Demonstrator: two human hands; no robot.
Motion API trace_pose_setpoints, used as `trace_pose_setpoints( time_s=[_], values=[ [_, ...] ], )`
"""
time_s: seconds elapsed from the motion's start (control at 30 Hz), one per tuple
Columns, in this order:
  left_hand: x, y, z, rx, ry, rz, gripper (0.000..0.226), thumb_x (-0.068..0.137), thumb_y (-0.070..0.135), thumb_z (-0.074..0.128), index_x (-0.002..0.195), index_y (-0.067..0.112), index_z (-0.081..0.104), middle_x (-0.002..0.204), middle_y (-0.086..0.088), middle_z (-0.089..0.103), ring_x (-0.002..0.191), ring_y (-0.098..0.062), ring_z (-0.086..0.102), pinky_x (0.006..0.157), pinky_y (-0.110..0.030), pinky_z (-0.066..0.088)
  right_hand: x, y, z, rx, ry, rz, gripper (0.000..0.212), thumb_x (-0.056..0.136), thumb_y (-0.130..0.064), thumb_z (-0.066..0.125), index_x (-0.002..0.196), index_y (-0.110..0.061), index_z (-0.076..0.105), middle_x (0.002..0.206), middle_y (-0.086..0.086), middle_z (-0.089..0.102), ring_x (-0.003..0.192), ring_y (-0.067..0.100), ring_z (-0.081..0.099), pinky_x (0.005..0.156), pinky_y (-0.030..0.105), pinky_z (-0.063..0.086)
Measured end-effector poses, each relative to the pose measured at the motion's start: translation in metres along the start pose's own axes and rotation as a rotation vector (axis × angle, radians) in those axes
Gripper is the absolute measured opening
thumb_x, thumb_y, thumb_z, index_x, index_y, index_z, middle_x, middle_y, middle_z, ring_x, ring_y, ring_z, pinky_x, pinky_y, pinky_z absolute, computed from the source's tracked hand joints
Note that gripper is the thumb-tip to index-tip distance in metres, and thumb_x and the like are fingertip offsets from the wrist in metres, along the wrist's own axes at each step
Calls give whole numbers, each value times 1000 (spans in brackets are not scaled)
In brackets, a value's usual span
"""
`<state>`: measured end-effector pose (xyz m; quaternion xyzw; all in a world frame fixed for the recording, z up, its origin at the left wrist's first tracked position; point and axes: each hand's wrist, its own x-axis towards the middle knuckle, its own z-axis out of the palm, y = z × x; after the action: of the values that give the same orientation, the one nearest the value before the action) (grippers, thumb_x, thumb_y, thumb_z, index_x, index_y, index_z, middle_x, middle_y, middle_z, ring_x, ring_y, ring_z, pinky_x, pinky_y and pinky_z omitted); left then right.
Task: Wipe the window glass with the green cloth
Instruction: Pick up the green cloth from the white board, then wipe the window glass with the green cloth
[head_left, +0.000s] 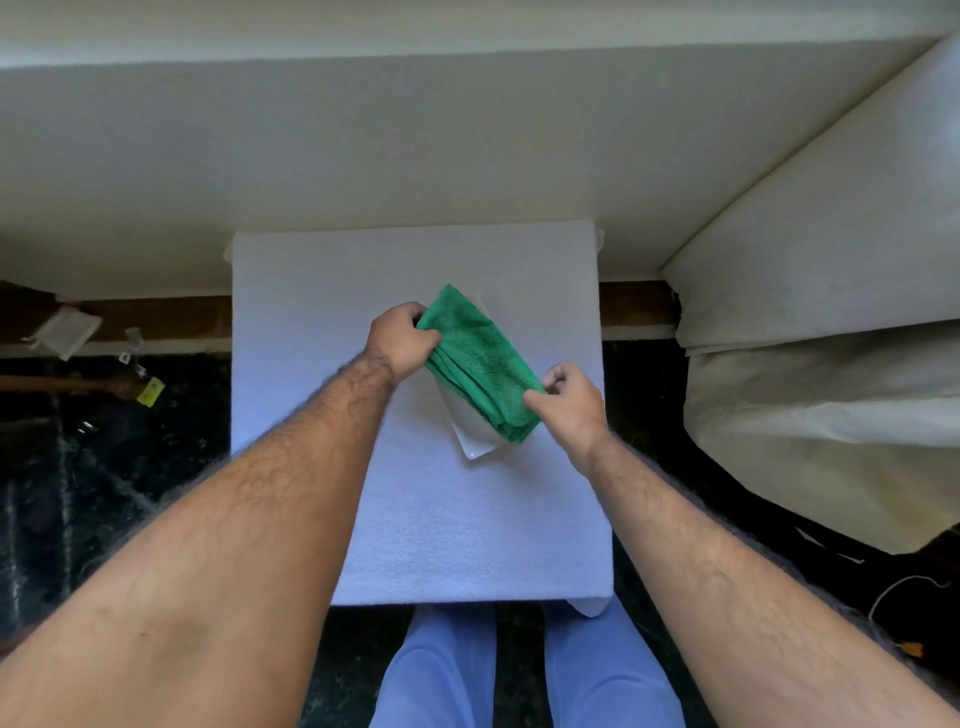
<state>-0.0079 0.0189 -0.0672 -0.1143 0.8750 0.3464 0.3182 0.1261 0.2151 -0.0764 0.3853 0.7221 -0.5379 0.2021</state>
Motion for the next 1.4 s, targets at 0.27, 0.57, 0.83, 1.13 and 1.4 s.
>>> trace_pose_setpoints(
  time_s=[0.27,0.57,0.83,1.13,1.4],
  values=[
    [-50,56,-73,-331,-139,45,19,98,-4,64,113,8,63,110,-12,72,86,-19,73,62,-29,68,-21,-70,-54,313,-175,14,30,92,-5,79,121,0,77,93,0,82,88,14,79,74,23,66],
    [-137,183,-185,-425,-45,328,25,93,-8,68,113,5,61,90,-6,71,77,-16,70,54,-22,63,-94,-220,-144,225,-67,-301,25,89,-13,85,110,-2,82,94,6,82,77,9,77,64,16,61],
    [-215,296,-285,-439,4,525,20,90,-8,71,99,8,64,97,-9,75,82,-16,76,59,-23,64,-169,-352,-216,214,-4,-540,25,88,-10,86,109,2,80,94,10,81,86,20,76,79,31,64],
    [-313,395,-388,-440,132,773,32,91,-8,70,122,-3,62,117,-18,70,101,-30,74,75,-33,68,-275,-480,-284,205,78,-844,18,88,-13,87,101,-3,81,103,14,81,102,30,78,92,41,67],
    [-372,449,-455,-657,131,958,14,97,8,66,103,19,70,105,-2,73,105,-24,69,86,-42,62,-349,-563,-311,175,85,-1057,20,94,1,77,113,4,77,94,9,77,93,25,72,77,23,66]
  ],
)
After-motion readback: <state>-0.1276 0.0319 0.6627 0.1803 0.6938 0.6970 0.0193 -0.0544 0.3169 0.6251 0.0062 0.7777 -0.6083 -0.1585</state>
